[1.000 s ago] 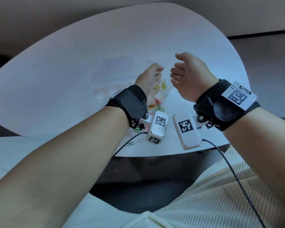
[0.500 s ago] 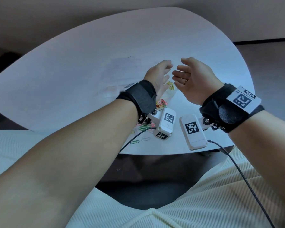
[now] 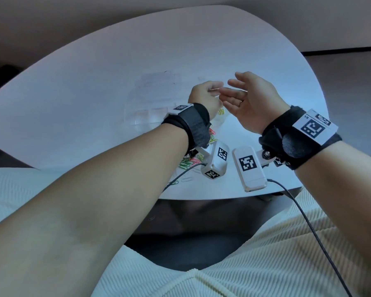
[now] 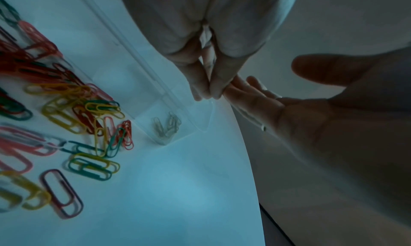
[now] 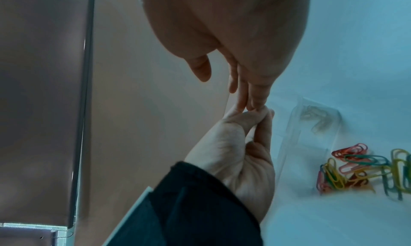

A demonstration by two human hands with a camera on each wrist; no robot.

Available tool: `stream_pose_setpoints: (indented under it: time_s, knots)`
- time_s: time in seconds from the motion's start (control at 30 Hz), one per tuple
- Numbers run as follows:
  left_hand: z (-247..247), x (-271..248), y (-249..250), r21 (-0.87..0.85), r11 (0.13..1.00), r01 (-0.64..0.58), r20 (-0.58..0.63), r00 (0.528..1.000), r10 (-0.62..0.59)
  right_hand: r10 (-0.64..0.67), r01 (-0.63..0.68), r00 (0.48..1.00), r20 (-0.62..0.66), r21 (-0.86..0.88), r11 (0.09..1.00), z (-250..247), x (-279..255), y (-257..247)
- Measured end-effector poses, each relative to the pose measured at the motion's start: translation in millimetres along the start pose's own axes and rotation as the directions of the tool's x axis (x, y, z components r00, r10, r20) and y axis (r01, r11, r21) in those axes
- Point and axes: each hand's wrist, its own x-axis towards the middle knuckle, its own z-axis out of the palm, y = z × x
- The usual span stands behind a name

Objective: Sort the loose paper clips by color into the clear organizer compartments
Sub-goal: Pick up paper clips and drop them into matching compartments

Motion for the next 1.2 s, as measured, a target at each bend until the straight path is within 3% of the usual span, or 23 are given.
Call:
stream_pose_setpoints:
  time_s: [0.17,0.37,0.47,0.6,0.67,0.8,0.93,1.1,1.2]
  knots:
    - [-16,-16,6,0.097,0.994,-0.048,-0.022,0.998,0.050,-0.071,0.071,0.997,0.002,-0.070,0.995,-6,2,-5]
    - [-64,-47,13,0.321,0.943,-0.084,0.090,0.994,0.058,-0.081,0.116,0.991,0.103,-0.394,0.912,1,1,4]
    - [-84,-61,3,0.497,0.858,-0.132,0.144,0.987,0.069,-0.087,0.215,0.971,0.224,-0.646,0.733,3,0,21]
    - [-105,-76,-28,0.750,0.637,-0.180,0.232,0.973,0.002,-0.041,0.370,0.927,0.374,-0.890,0.267,3,-3,48]
    - [-118,-81,-49,0.816,0.556,-0.158,0.227,0.972,-0.057,0.007,0.399,0.916,0.402,-0.911,0.107,4,-7,61]
    - [-130,-87,-78,0.857,0.498,-0.134,0.228,0.965,-0.132,0.011,0.418,0.908,0.419,-0.908,0.022,4,-15,81]
    - [-120,-93,-80,0.832,0.503,-0.234,0.310,0.948,-0.072,-0.024,0.420,0.907,0.421,-0.907,-0.031,8,-21,100]
    - [-109,-102,-91,0.849,0.433,-0.303,0.350,0.936,-0.031,-0.066,0.439,0.890,0.451,-0.888,-0.138,6,-25,122]
    - [-103,-109,-93,0.836,0.368,-0.407,0.441,0.897,-0.010,-0.039,0.436,0.888,0.458,-0.865,-0.248,1,-27,131]
